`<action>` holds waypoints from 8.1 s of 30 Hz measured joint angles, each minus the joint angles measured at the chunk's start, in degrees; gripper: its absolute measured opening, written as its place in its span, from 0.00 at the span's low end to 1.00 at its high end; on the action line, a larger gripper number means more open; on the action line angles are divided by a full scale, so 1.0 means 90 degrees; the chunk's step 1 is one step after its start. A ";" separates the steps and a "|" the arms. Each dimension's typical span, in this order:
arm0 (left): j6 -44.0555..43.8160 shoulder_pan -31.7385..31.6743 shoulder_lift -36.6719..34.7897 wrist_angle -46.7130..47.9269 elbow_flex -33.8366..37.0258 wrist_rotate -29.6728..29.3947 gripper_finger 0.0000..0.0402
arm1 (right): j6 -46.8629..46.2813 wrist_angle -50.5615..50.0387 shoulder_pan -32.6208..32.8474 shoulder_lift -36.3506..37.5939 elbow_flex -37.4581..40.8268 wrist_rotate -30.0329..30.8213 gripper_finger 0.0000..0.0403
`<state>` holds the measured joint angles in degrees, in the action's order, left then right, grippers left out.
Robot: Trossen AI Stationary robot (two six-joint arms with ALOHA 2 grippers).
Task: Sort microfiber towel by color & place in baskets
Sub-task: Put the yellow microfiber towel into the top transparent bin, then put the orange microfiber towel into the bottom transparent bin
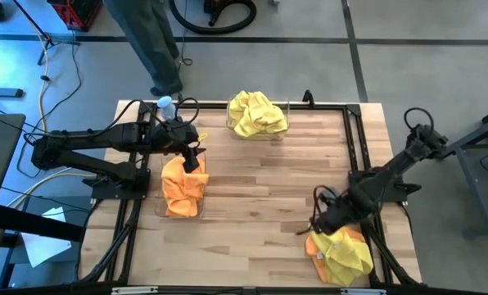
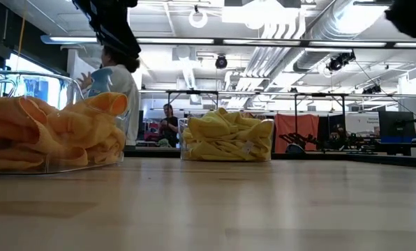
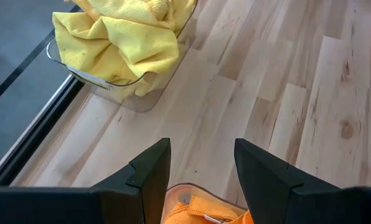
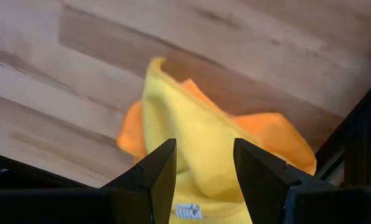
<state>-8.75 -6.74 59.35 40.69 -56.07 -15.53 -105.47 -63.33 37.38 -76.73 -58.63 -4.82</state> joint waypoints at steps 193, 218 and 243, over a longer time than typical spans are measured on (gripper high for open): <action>-0.0440 -0.0930 0.0000 0.0164 -0.0005 0.0091 0.42 | 0.2582 0.1477 -0.2545 0.0713 0.1247 0.1751 0.32; -0.2047 0.2207 0.1948 -0.3036 -0.0081 -0.0569 0.42 | 0.2023 0.3268 -0.0190 0.0153 0.2822 0.1918 0.03; -0.0395 0.3022 0.4687 -0.3324 -0.3422 -0.1073 0.42 | 0.8610 0.3774 -0.0237 0.0491 -0.0769 0.4466 0.00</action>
<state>-12.30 20.46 101.54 10.77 -86.87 -25.19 -27.98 -29.36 35.24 -72.31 -65.54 35.38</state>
